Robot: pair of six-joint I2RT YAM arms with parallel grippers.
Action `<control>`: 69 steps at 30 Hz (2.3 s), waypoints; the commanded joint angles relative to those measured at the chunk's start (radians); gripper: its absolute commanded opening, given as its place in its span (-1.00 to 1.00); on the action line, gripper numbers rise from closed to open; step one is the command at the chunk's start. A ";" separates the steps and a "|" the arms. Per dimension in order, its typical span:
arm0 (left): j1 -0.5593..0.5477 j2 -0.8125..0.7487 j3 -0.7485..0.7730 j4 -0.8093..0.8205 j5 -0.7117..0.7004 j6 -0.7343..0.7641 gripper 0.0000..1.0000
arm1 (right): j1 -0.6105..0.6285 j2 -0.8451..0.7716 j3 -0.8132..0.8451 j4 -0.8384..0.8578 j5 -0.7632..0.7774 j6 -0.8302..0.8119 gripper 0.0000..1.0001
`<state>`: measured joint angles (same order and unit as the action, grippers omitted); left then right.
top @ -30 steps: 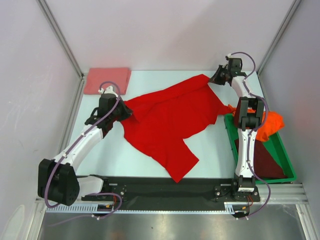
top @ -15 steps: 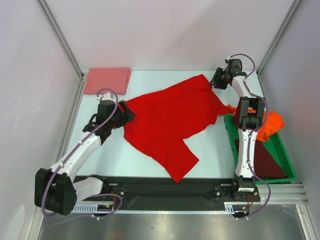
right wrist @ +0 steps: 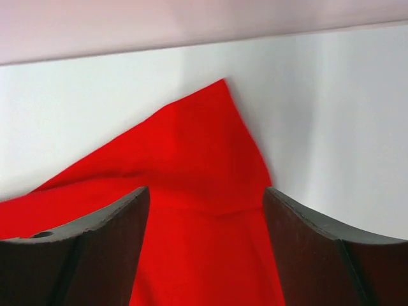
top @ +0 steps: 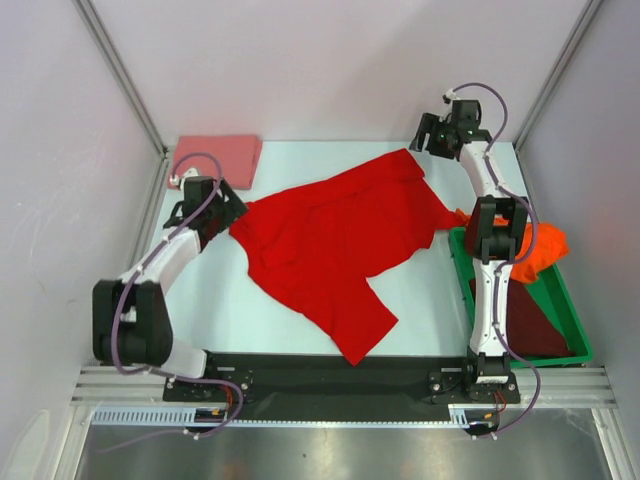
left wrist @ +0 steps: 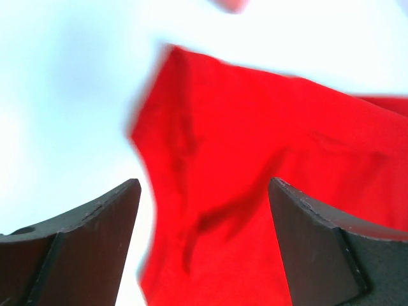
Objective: Fold and stack the t-shirts
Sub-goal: Fold the tshirt
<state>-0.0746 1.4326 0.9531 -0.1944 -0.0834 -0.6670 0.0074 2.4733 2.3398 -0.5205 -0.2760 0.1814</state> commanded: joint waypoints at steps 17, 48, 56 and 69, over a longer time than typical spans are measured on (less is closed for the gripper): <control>0.183 0.486 0.250 0.234 0.263 -0.011 0.37 | 0.045 -0.255 -0.283 0.128 0.001 -0.034 0.56; 0.314 0.405 0.202 0.096 0.203 0.037 -0.84 | 0.074 0.108 0.038 0.191 -0.025 -0.023 0.46; 0.288 0.304 0.125 0.122 0.159 0.015 -0.24 | 0.094 0.223 0.056 0.462 -0.097 0.094 0.39; 0.193 0.135 -0.014 0.138 0.135 -0.049 0.18 | 0.111 0.372 0.211 0.550 -0.054 0.220 0.14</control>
<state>0.1429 1.6386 0.9543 -0.0784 0.0502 -0.6842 0.1116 2.8353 2.4962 -0.0307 -0.3382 0.3679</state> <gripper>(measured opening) 0.584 0.572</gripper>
